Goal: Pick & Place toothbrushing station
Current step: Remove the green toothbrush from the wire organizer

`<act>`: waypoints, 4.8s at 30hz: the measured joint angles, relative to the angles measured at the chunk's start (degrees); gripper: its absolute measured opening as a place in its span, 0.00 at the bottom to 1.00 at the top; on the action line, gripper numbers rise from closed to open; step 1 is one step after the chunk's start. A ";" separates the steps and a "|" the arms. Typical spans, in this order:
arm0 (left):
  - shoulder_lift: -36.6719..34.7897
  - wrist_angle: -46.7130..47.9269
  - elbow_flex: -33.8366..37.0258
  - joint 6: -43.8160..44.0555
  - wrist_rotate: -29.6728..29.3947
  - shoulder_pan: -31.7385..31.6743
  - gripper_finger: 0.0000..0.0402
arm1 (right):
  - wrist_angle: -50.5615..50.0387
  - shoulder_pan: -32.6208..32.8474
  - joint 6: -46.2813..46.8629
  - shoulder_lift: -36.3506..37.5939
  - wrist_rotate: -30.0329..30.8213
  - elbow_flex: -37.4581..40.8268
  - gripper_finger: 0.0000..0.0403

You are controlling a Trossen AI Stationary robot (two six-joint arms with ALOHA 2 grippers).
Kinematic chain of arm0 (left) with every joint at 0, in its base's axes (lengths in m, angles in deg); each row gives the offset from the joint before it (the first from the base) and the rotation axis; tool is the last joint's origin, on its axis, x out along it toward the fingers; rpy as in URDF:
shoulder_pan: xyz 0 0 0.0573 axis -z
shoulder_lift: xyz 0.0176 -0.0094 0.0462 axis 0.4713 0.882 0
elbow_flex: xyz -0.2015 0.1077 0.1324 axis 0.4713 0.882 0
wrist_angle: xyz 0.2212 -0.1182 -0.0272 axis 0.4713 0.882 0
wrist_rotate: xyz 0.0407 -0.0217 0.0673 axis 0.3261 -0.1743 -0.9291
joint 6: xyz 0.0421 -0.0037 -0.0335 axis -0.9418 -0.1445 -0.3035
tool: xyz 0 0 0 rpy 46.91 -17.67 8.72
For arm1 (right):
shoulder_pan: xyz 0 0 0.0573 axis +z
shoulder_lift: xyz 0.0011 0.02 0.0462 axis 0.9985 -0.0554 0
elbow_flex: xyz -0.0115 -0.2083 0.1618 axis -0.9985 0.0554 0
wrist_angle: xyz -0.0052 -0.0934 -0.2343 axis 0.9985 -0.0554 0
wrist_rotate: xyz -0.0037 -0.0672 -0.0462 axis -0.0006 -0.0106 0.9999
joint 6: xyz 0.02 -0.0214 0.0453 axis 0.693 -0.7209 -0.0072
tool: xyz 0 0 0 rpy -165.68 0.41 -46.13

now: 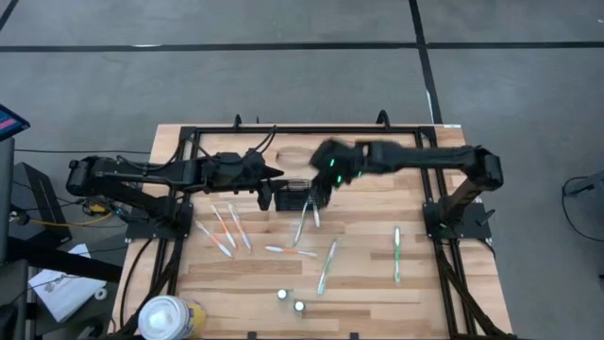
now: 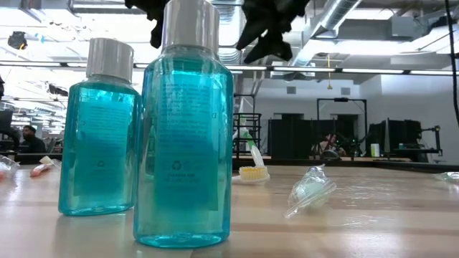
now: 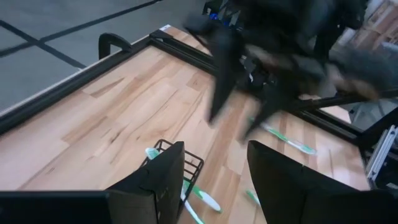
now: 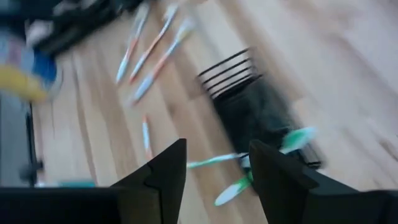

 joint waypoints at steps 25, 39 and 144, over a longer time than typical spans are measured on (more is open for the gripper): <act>0.02 -1.55 5.97 4.36 1.89 -2.21 0.43 | 3.53 -3.88 3.10 -9.88 -9.60 0.20 0.37; 0.02 -2.98 5.97 4.34 1.67 -4.61 0.43 | -3.40 -9.08 -4.18 -8.32 -3.88 0.11 0.36; -0.33 -11.16 8.79 1.54 3.15 -7.72 0.43 | -9.55 9.73 24.80 10.21 3.12 10.35 0.34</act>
